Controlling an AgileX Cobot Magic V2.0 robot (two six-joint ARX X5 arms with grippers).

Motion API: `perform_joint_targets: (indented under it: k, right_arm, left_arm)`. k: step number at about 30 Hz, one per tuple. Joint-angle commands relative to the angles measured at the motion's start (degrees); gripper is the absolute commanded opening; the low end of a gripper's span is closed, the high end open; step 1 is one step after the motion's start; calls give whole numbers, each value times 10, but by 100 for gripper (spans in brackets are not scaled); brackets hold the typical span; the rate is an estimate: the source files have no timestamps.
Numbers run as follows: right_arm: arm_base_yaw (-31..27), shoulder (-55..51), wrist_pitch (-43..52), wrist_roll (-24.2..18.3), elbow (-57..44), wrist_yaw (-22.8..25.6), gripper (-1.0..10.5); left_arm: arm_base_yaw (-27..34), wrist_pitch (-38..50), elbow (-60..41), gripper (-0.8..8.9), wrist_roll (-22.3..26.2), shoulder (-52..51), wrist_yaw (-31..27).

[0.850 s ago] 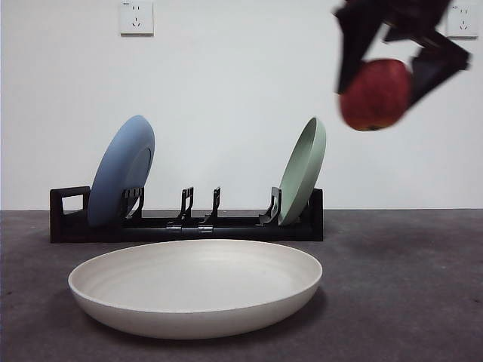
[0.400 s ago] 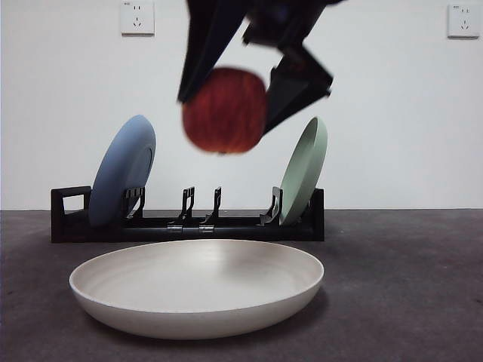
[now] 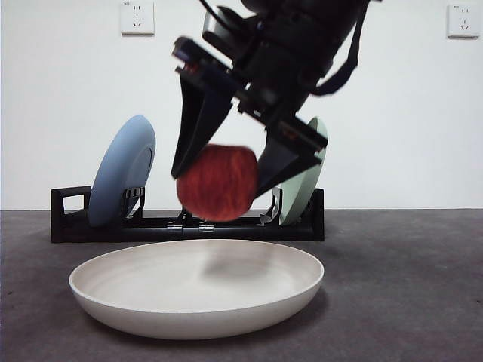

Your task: Take the yellow plate from the plate rack,put the plate on the table,take the apple from the table,put the apple in the plate

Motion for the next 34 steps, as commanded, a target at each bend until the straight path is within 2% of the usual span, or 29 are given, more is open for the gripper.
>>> perform_joint_targets:
  k: [1,16,17,18,22,24,34]
  right_arm:
    - [1,15,19,23,-17,-2,-1]
    - [5,104,32,35,-20,-9,4]
    - [5,104,32,38,-20,-8,23]
    - [5,104,33,38,-20,-8,98]
    - [9,101,34,39,-17,-11,518]
    - [9,99,27,39,-12,-12,610]
    - [9,25,-56,37,18,-17,608]
  left_arm:
    - [1,2,-12,-4,-5,-3,1]
    - [1,2,-13,-4,-7,-16,15]
    - [1,2,-13,-4,-7,-17,15]
    - [1,2,-13,-4,-8,-18,15]
    - [1,2,-13,-4,-7,-21,15]
    - [1,2,-13,-4,-7,-21,15]
    - [1,2,-13,-4,-5,-21,15]
